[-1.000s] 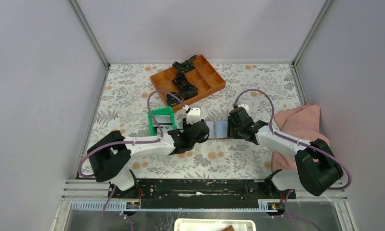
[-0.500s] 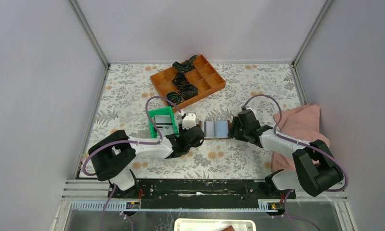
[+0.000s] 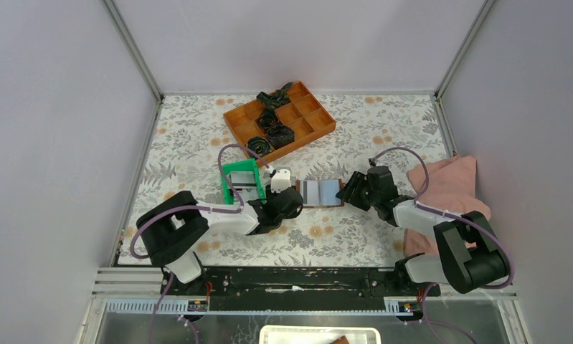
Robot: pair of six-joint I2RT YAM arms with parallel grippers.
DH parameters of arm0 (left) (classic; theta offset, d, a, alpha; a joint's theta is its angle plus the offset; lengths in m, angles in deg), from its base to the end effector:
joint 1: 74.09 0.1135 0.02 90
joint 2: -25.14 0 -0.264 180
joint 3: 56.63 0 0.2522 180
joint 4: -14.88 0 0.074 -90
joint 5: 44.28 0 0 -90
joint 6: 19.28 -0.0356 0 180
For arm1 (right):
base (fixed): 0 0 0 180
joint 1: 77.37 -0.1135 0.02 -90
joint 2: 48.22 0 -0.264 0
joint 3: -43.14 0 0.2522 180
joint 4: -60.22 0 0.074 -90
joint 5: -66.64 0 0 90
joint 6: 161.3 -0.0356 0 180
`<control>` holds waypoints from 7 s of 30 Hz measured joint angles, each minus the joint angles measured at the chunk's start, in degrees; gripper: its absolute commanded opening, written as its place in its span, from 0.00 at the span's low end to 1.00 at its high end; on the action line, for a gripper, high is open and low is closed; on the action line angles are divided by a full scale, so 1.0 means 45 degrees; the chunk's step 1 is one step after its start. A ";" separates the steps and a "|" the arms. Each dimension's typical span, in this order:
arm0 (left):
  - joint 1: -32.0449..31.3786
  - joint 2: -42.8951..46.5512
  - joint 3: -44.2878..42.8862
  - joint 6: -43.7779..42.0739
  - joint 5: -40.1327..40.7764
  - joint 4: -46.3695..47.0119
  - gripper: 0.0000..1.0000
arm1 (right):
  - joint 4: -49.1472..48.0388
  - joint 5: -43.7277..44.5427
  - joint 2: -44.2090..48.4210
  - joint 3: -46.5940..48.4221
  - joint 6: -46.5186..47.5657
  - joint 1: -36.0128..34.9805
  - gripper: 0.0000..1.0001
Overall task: Put the credit cards into the card holder
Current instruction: Close the card holder at the center of the board.
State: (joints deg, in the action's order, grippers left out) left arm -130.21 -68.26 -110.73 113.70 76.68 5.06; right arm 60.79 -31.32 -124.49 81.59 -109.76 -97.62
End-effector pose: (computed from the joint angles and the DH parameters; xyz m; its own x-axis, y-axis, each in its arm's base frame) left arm 0.1820 -0.2382 0.1383 -0.6657 -0.0572 -0.7440 0.0962 0.9822 -0.1616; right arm 0.2255 0.0885 0.1475 -0.7328 0.3862 -0.5603 0.0142 0.8318 0.5548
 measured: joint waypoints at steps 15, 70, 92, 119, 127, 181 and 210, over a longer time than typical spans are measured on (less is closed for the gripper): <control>0.0185 -0.0185 -0.0053 -0.0005 -0.0083 0.0141 0.54 | -0.3405 -0.1996 -0.1379 -0.0622 -0.0787 0.0447 0.60; 0.1642 -0.0408 0.0685 0.0631 -0.1792 0.2909 0.45 | -0.1885 -0.3133 0.0301 -0.1384 -0.2021 0.0947 0.00; 0.2195 -0.1953 0.0971 0.1044 -0.5498 0.7208 0.52 | -0.1821 -0.3507 0.0015 -0.1384 -0.2089 0.1171 0.00; 0.2506 -0.1350 0.2501 0.2438 -0.7164 0.8820 0.53 | -0.1826 -0.3837 -0.0942 -0.1239 -0.1345 0.1263 0.00; 0.2404 -0.0753 0.3332 0.3269 -0.7844 0.8956 0.54 | -0.1914 -0.4061 -0.1078 -0.1229 -0.1277 0.1263 0.00; 0.0889 -0.1535 0.0942 0.3186 -0.6776 1.0355 0.55 | 0.0306 -0.2657 0.1039 -0.1205 -0.0005 0.1248 0.44; 0.0714 -0.2463 0.0418 0.3075 -0.6742 1.0268 0.55 | 0.1909 -0.1428 0.2011 -0.1010 0.1073 0.1166 0.45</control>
State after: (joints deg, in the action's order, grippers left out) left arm -127.00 -79.34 -108.85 127.53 46.35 51.27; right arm 69.38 -37.75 -115.44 77.04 -104.93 -92.37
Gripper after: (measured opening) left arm 0.548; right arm 0.441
